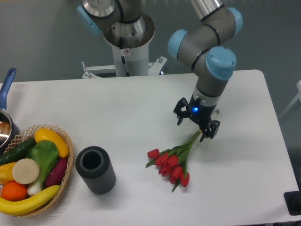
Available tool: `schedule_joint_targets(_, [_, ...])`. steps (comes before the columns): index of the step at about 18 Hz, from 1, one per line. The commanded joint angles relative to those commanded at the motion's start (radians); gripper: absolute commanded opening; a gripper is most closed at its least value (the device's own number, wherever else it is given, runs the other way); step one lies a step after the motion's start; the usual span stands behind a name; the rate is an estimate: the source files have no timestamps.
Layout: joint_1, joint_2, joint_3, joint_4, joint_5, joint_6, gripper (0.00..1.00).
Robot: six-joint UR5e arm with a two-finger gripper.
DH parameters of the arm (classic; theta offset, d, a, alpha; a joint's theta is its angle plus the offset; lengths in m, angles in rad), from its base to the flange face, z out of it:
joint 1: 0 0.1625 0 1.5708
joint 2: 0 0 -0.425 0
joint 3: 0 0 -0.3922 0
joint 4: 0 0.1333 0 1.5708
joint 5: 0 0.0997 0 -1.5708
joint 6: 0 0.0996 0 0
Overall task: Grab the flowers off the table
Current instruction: 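Move the open gripper down toward the red tulip bouquet stems, then close the gripper around the tulip stems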
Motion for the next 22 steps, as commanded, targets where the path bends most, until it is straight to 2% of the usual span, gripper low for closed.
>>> schedule_joint_targets(6, [-0.009, -0.066, 0.044, 0.0, 0.047, -0.003, 1.0])
schedule_joint_targets(14, [-0.032, -0.091, 0.026, 0.017, 0.063, -0.018, 1.0])
schedule_joint_targets(22, [-0.041, -0.11, 0.041, 0.021, 0.072, -0.041, 0.98])
